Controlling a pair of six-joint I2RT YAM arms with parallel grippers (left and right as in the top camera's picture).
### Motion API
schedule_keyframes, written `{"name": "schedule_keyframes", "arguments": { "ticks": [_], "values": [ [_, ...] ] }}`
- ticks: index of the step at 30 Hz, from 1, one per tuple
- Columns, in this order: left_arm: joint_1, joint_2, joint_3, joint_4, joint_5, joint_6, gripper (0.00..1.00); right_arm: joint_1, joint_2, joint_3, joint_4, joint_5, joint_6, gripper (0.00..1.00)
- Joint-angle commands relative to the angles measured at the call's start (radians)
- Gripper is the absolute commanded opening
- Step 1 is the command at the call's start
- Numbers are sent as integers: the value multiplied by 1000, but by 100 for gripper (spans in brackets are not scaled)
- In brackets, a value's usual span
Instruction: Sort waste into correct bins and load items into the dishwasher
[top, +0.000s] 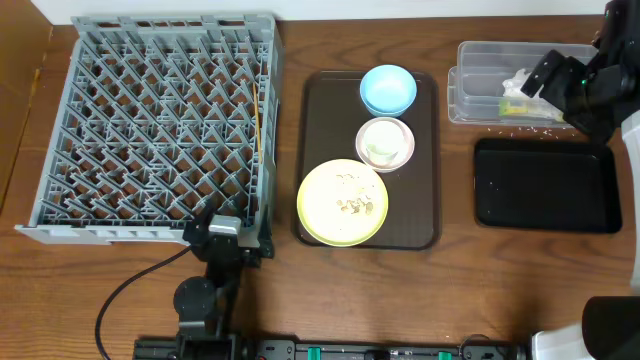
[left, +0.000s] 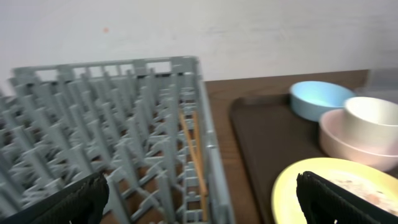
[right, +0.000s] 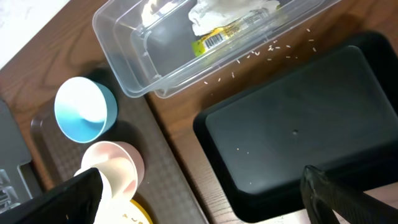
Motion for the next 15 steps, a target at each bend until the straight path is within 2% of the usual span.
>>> {"name": "schedule_keyframes", "arguments": {
  "ticks": [1, 4, 7, 14, 15],
  "values": [
    [-2, -6, -22, -20, -88, 10, 98, -1, -11, 3, -2, 24, -13, 99],
    [-2, -6, -22, -32, -46, 9, 98, -1, -11, 3, -2, 24, -13, 99],
    [-3, -5, -22, -30, -26, -41, 98, -1, -11, 3, -2, 24, -13, 99],
    [-2, -5, -22, -30, -26, -51, 98, 0, -11, 3, -2, 24, -13, 99],
    [-3, -5, -22, -24, 9, -96, 98, 0, -11, 3, -2, 24, -13, 99]
  ]
}}
